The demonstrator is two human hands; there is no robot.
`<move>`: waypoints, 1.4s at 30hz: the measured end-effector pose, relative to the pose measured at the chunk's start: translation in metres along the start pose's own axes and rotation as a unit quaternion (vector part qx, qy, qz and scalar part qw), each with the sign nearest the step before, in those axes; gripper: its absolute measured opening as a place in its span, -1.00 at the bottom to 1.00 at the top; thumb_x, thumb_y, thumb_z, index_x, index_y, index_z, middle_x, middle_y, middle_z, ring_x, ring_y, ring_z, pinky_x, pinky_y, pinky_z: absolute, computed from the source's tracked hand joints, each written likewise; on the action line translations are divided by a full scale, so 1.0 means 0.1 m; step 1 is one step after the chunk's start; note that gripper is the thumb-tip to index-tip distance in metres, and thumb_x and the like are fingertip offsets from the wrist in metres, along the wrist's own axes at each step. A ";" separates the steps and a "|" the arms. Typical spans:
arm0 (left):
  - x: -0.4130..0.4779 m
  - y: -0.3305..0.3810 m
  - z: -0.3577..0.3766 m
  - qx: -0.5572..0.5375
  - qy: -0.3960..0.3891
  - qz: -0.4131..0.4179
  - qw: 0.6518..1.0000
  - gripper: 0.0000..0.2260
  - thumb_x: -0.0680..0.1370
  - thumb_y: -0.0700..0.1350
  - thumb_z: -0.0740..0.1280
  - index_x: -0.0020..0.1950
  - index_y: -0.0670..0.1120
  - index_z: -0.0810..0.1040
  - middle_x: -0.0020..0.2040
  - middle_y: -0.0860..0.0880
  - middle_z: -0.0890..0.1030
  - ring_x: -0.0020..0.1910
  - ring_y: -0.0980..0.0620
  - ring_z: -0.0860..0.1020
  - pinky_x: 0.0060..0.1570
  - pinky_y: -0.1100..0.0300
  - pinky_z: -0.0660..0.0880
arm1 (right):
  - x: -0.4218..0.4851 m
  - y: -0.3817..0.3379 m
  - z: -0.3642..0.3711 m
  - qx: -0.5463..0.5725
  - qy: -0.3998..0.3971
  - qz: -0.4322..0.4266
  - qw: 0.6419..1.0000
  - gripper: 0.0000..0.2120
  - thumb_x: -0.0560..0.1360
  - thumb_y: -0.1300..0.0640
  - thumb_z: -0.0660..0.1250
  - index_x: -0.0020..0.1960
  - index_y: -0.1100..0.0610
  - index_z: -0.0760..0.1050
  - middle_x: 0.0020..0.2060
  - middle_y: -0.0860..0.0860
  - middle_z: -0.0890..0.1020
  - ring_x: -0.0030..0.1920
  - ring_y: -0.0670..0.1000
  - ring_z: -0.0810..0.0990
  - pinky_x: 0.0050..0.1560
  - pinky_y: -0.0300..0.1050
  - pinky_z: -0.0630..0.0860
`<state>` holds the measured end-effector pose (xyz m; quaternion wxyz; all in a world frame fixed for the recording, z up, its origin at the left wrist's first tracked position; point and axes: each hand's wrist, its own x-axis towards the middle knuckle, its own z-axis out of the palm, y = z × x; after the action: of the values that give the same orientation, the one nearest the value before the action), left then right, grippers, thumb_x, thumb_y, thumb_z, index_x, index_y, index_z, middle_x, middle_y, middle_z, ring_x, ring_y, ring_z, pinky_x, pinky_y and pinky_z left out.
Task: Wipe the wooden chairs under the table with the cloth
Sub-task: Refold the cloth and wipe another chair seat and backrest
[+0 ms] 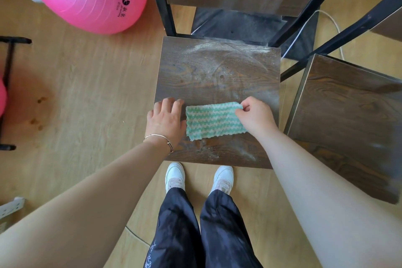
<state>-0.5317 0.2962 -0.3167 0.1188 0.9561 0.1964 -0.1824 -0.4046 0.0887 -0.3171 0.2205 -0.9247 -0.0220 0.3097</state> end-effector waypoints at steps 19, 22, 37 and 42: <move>-0.08 -0.45 -0.02 -0.017 -0.007 -0.049 0.999 -0.51 0.53 0.06 0.25 0.44 0.03 0.26 0.38 -0.04 0.32 0.30 -0.14 0.29 0.23 -0.02 0.30 | -0.20 -0.31 0.89 -0.114 -0.038 -0.260 0.958 -0.71 0.54 0.07 0.34 0.24 -0.09 0.56 0.05 -0.08 0.46 -0.02 -0.03 0.44 -0.02 -0.09 0.50; 0.00 -0.53 -0.05 -0.024 -0.002 -0.059 0.998 -0.51 0.53 0.06 0.25 0.44 0.04 0.26 0.40 -0.03 0.31 0.31 -0.14 0.29 0.23 -0.02 0.29 | -0.06 -0.52 0.94 -0.059 0.009 -0.267 0.962 -0.79 0.54 0.16 0.34 0.15 0.03 0.62 -0.07 -0.07 0.50 -0.12 0.01 0.50 -0.09 -0.08 0.52; 0.88 -0.94 -0.37 -0.038 0.042 -0.063 0.996 -0.54 0.55 0.04 0.21 0.44 0.06 0.24 0.41 -0.03 0.27 0.34 -0.15 0.24 0.26 -0.02 0.25 | 1.46 -2.14 0.80 -0.046 0.094 -0.210 0.972 -0.71 0.58 0.17 0.30 0.28 0.09 0.56 0.16 0.04 0.51 0.15 0.08 0.53 0.17 -0.09 0.47; 0.90 -1.02 -0.33 -0.042 0.028 -0.059 0.997 -0.54 0.56 0.04 0.20 0.45 0.05 0.23 0.41 -0.04 0.27 0.35 -0.15 0.24 0.27 -0.03 0.25 | 1.47 -2.12 0.82 -0.047 0.085 -0.226 0.969 -0.72 0.56 0.26 0.28 0.23 0.12 0.61 0.13 0.08 0.54 0.12 0.13 0.54 0.20 -0.02 0.48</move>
<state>-0.4870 0.4273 -0.3381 0.1425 0.9418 0.2629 -0.1536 -0.3137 0.3382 -0.3687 0.2418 -0.9280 -0.2259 0.1713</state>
